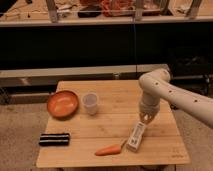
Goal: Stand the bottle upright
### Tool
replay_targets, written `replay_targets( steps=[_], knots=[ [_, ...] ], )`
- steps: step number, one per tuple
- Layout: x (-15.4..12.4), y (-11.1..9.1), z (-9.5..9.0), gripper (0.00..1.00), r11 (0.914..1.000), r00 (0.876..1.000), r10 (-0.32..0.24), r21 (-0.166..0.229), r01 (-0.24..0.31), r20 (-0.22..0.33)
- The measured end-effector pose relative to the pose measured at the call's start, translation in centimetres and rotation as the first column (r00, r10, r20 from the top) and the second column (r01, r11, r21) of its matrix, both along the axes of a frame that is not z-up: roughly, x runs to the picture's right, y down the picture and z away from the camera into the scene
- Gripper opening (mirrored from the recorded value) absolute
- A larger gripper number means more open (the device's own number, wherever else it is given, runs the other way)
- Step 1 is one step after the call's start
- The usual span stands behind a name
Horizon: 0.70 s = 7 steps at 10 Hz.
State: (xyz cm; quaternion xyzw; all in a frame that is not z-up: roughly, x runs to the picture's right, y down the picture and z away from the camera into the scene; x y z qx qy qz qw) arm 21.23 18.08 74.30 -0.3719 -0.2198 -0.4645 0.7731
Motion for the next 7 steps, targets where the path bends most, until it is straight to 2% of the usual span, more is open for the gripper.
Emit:
replay_targets(
  steps=[2, 3, 5, 7],
  knots=[
    [-0.4, 0.6, -0.8, 0.27, 0.9994, 0.997, 0.023, -0.022, -0.025, -0.076],
    [-0.9, 1.2, -1.5, 0.35, 0.9992, 0.996, 0.036, -0.017, -0.037, -0.083],
    [-1.3, 3.0, -3.1, 0.56, 0.9989, 0.997, 0.044, 0.020, -0.042, -0.060],
    [-2.2, 3.2, -3.1, 0.76, 0.9975, 1.000, 0.024, 0.066, -0.025, 0.007]
  ],
)
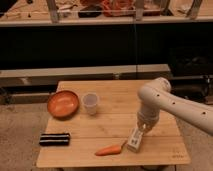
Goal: Stand the bottle upright
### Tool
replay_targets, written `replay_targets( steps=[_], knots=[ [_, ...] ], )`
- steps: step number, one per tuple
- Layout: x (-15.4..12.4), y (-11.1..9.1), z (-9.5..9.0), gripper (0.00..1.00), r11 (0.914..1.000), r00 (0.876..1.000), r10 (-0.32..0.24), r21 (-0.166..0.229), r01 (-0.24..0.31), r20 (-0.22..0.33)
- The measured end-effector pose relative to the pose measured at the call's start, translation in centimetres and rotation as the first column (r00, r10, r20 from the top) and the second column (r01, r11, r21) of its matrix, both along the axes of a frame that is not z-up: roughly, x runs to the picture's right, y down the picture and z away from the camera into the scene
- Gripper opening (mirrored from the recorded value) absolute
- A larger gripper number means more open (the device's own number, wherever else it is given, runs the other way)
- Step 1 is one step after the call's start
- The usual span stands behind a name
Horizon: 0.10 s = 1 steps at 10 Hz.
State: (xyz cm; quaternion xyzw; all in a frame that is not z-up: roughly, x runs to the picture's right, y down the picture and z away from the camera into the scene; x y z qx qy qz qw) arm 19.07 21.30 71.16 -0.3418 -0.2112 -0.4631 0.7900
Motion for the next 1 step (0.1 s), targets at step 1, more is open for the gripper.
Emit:
replay_targets(
  steps=[1],
  knots=[
    [0.03, 0.10, 0.11, 0.80, 0.9999, 1.000, -0.007, 0.011, 0.007, 0.024]
  ],
)
